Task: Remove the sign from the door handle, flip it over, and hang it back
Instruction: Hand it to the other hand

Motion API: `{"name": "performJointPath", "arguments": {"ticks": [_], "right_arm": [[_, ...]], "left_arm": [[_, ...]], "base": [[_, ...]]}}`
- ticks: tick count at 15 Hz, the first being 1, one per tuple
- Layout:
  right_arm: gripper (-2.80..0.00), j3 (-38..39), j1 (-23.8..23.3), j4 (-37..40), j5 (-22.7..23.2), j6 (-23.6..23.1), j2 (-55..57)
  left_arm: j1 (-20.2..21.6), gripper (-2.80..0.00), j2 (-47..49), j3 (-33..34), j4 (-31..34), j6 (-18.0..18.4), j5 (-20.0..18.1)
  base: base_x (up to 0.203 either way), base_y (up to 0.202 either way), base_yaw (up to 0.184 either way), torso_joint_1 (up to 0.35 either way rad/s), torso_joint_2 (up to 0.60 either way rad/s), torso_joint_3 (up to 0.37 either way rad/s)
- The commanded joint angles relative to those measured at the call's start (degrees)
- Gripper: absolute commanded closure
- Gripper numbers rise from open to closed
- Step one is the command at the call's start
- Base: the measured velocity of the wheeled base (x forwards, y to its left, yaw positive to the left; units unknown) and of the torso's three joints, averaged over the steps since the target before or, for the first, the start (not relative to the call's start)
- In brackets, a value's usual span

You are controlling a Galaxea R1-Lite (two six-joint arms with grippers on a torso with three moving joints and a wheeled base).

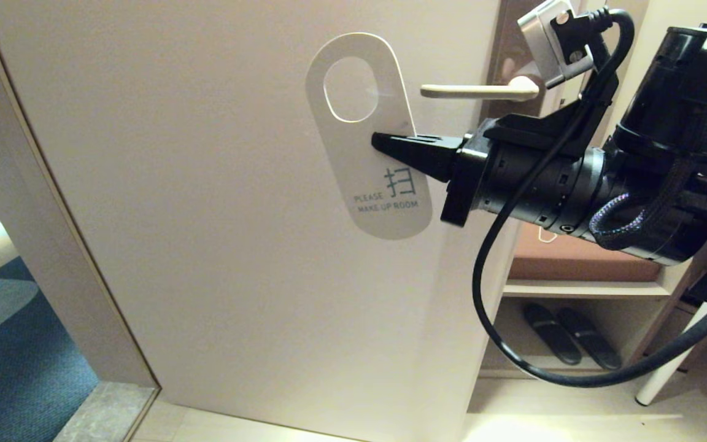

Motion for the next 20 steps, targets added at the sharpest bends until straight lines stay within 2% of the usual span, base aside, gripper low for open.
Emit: {"name": "performJointPath", "arguments": {"ticks": [1,3,5,11,13,14,17,20], "right_arm": [[0.0,-0.1,0.5,-0.2,6.2,0.0,1.0],[0.0,-0.5,0.5,-0.1,11.2,0.0,1.7],[0.0,-1.6,0.5,-0.1,13.4,-0.1,3.2],[0.0,-7.3,0.5,-0.2,13.1,-0.2,8.0],[0.0,-8.4,0.5,-0.2,13.2,-0.1,9.2],[0.0,-9.0,0.9,-0.2,13.3,-0.1,9.8],[0.0,-9.0,1.8,-0.2,13.3,-0.1,10.0],[0.0,-9.0,2.0,-0.2,13.5,-0.1,10.0]], "left_arm": [[0.0,0.0,0.1,0.0,0.0,0.0,0.0],[0.0,0.0,0.1,0.0,0.0,0.0,0.0],[0.0,0.0,0.1,0.0,0.0,0.0,0.0],[0.0,0.0,0.1,0.0,0.1,0.9,-0.4],[0.0,0.0,0.1,0.0,0.2,2.9,-0.3],[0.0,0.0,0.1,0.0,0.0,3.6,-1.1],[-0.1,0.0,0.2,-0.5,-0.1,8.8,-3.1],[-0.1,0.0,4.5,-4.9,-0.3,8.5,-5.9]], "base": [[0.0,0.0,0.0,0.0,0.0,0.0],[0.0,0.0,0.0,0.0,0.0,0.0],[0.0,0.0,0.0,0.0,0.0,0.0],[0.0,0.0,0.0,0.0,0.0,0.0],[0.0,0.0,0.0,0.0,0.0,0.0],[0.0,0.0,0.0,0.0,0.0,0.0],[0.0,0.0,0.0,0.0,0.0,0.0],[0.0,0.0,0.0,0.0,0.0,0.0]]}}
